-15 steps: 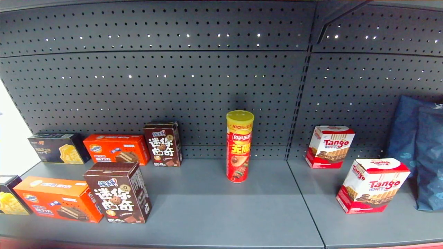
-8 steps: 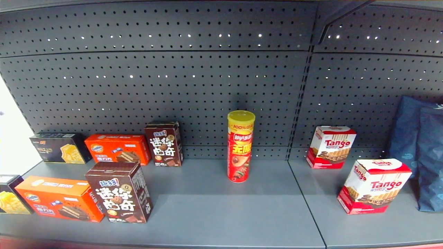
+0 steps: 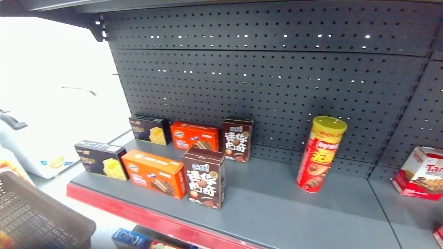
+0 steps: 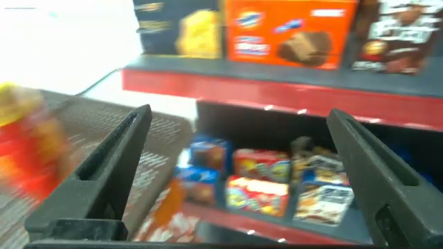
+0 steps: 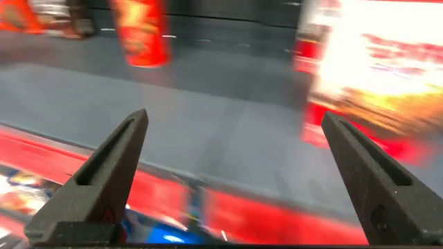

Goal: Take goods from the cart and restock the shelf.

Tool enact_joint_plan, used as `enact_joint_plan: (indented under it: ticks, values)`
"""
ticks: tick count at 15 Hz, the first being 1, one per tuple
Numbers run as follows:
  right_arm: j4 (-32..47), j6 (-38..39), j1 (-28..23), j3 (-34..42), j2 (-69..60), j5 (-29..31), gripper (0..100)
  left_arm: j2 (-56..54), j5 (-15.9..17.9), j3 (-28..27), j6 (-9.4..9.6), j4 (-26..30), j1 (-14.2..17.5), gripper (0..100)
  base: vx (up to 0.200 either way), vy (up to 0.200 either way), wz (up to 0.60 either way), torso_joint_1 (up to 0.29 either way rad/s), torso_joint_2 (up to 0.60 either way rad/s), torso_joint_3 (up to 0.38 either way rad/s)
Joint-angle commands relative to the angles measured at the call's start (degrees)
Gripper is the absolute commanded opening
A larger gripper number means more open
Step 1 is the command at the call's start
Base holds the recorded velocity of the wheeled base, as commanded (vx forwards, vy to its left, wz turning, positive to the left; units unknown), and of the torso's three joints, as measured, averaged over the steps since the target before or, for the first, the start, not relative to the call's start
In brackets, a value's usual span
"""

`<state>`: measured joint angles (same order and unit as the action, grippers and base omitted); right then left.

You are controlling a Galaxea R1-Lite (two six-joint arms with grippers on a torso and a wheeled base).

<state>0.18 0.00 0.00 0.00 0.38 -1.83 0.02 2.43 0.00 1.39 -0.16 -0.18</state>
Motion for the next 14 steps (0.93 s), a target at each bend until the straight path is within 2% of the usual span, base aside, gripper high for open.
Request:
enact_joint_plan:
  ticks: [1,9,12,13,14]
  values:
    - [-0.01,0.0,0.0,0.0,0.06,-0.02,100,0.06,0.12,0.0,0.28,-0.02,0.01,100,0.0,0.0,0.6,0.002,0.0,0.007]
    - [-0.01,0.09,0.0,0.0,0.06,-0.02,100,0.06,-0.14,0.0,0.02,-0.02,0.01,100,0.0,0.0,0.6,0.004,0.0,0.001]
    - [-0.01,0.09,0.0,0.0,0.06,-0.02,100,0.06,0.04,-0.79,0.63,-0.54,0.09,100,0.0,0.0,0.0,0.0,0.0,0.0]
    - [-0.01,0.09,0.0,0.0,0.06,-0.02,100,0.33,0.3,-5.71,1.51,0.42,-0.08,100,0.0,0.0,0.0,0.0,0.0,0.0]
    - [-0.01,0.09,0.0,0.0,0.06,-0.02,100,3.05,0.21,-10.99,1.51,3.59,-0.7,100,0.0,0.0,0.0,0.0,0.0,0.0]
